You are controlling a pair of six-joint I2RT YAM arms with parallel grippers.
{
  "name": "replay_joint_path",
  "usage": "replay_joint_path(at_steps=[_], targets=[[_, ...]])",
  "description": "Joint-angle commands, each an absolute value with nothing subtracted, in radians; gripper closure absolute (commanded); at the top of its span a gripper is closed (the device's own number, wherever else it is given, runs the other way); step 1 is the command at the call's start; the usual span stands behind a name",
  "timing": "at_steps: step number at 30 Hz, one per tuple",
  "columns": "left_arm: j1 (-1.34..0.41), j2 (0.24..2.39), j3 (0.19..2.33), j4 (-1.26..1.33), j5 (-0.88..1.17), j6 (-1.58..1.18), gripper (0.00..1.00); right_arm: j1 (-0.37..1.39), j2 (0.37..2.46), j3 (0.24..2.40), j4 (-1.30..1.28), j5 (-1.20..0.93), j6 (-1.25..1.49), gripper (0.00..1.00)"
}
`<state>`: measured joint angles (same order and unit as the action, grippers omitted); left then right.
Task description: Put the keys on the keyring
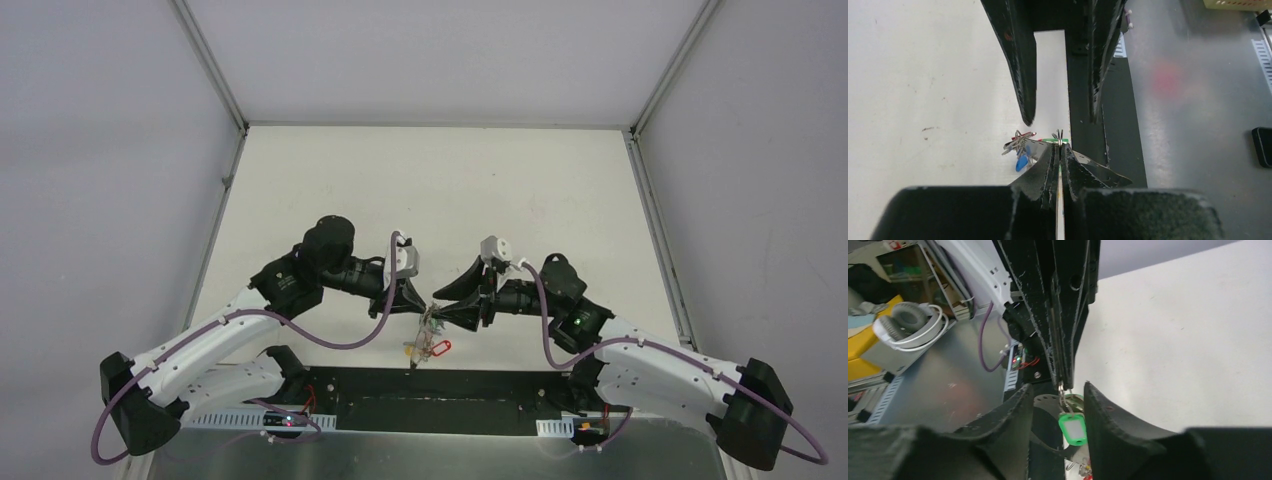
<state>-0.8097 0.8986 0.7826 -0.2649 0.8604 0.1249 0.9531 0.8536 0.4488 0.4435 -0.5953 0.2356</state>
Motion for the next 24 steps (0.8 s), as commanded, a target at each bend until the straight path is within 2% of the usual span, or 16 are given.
replay_joint_path(at_steps=[1,4,8,16,24], targets=[[-0.807,0.918,0.920,-0.452,0.810,0.209,1.00,0.951,0.803,0.469,0.455,-0.495,0.244,0.51],[-0.807,0.963,0.999,-0.581,0.794,0.233,1.00,0.951,0.810,0.472,0.453,-0.492,0.255,0.47],[-0.822,1.010,1.094,-0.727,0.727,0.283,1.00,0.951,0.842,0.488,0.453,-0.514,0.267,0.47],[-0.911,1.113,1.280,-0.956,0.566,0.370,1.00,0.951,0.914,0.505,0.517,-0.572,0.305,0.60],[-0.984,1.197,1.352,-1.009,0.497,0.377,1.00,0.954,1.005,0.504,0.645,-0.620,0.358,0.69]])
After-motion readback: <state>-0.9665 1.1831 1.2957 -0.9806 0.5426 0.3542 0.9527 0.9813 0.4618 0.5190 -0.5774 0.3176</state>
